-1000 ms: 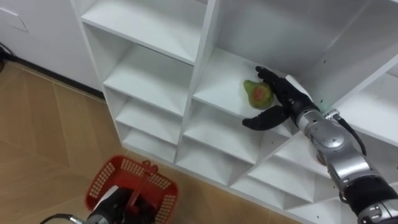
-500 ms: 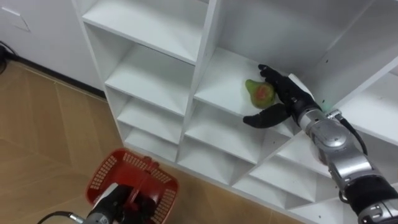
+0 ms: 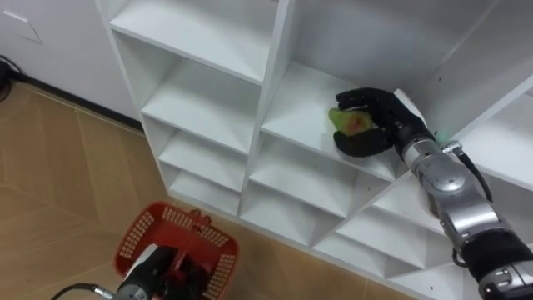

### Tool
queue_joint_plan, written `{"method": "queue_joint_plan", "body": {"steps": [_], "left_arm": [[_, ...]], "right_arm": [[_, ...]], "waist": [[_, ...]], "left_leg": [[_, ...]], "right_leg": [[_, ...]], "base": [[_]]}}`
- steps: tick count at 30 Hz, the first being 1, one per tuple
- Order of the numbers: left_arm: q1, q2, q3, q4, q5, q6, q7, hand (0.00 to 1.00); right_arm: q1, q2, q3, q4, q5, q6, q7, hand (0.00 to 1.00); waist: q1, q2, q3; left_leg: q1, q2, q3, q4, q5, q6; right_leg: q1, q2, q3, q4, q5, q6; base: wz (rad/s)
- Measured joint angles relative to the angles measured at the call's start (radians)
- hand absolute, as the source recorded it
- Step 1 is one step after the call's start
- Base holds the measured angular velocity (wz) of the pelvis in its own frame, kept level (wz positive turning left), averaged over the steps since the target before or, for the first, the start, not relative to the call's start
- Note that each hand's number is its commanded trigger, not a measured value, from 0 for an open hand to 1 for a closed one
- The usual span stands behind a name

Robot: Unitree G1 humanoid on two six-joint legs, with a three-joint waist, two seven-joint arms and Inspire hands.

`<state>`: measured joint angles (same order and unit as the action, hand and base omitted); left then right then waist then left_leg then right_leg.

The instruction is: Collect fruits from the closet

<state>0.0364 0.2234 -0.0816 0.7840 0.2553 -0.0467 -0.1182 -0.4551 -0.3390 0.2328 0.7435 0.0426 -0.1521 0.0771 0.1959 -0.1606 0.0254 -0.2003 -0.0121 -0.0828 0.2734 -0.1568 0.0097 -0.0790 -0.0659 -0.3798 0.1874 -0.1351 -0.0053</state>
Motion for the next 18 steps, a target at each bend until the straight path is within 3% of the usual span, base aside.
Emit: {"method": "queue_joint_plan", "body": {"steps": [18], "left_arm": [[0.000,-0.001,-0.001,0.000,-0.001,0.000,0.007,1.00]], "right_arm": [[0.001,0.000,0.006,0.030,0.001,0.002,0.047,1.00]], "waist": [[0.001,-0.002,-0.0017]], "left_leg": [[-0.006,-0.001,0.001,0.000,0.007,0.002]], "right_leg": [[-0.009,-0.002,0.004,0.001,0.001,0.001]], "base": [[0.00]]}}
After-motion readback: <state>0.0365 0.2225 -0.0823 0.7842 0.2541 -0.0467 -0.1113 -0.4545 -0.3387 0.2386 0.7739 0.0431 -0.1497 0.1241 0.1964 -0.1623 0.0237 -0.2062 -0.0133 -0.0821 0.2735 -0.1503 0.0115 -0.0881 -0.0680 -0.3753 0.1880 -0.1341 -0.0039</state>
